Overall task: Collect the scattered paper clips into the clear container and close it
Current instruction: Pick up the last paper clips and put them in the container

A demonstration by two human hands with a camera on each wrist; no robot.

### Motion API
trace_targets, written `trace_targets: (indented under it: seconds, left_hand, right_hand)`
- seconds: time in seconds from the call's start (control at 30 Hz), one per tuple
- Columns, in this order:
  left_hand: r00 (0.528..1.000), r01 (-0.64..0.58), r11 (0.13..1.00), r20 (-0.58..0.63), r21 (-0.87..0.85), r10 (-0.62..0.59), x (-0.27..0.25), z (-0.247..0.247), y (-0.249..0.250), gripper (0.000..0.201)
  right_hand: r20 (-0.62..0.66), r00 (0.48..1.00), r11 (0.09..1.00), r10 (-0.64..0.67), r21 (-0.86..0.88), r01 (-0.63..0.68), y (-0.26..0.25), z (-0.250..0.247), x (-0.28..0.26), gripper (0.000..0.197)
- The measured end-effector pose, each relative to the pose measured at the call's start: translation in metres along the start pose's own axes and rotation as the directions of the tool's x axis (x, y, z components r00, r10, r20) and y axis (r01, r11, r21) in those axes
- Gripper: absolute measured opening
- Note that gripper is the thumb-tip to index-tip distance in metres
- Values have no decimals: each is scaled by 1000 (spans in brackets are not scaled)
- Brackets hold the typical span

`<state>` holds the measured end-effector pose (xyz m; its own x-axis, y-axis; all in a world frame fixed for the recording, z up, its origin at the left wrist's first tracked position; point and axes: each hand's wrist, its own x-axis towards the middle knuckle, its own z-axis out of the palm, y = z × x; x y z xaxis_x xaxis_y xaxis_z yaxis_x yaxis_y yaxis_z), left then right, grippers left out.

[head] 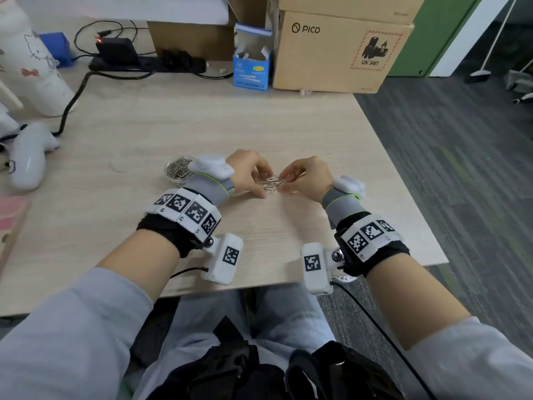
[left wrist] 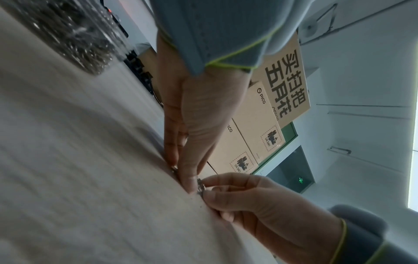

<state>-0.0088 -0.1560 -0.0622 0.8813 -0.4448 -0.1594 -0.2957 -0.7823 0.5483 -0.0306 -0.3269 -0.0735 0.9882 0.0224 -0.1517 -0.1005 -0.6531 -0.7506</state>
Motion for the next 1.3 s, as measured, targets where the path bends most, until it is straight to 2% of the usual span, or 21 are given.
trace_targets:
  seconds: [0.17,0.37,0.57,0.7,0.8,0.9,1.03,1.13,1.2,1.3]
  left_hand:
    - [998,5,1000,-59,14,-4,6,4,5,29]
    - [999,-6,997,-46,81,9,11,6,12,19]
    - [999,-6,988,34,156,1,19,1,18,21]
    - [998,37,999,59,25,-38,22,-1,14,17]
    - [998,44,996,52,-75,-41,25,-7,14,15]
    - [1000,14,985,27,-171,-9,27,-17,21,15]
    - [997,-60,951,32,-303,73,31,-23,38,16]
    - [991,-128,962,10,-243,135,39,-20,52,14]
    - [989,-146,966,-11,-215,147,42,-15,61,14]
    - [985,-175,968,-30,-180,173,46,-11,69,16]
  right_hand:
    - [11,1000,1000,-2,3,2,-4,7,1,22]
    - [5,1000,999,6,42,-6,0,6,0,22]
    - [65,990,925,122,355,-137,4,-5,-3,20]
    - [137,973,727,185,647,-230,1,-12,-6,15]
    - [171,955,573,244,769,-284,1,-18,-3,12]
    - [193,943,416,270,860,-295,4,-21,2,19]
    - [301,916,239,264,900,-364,4,-20,8,29]
    - [400,903,174,154,889,-424,1,-22,7,38]
    - [410,907,76,98,905,-418,-2,-24,4,36]
    - [402,912,-72,83,915,-396,-4,-26,2,36]
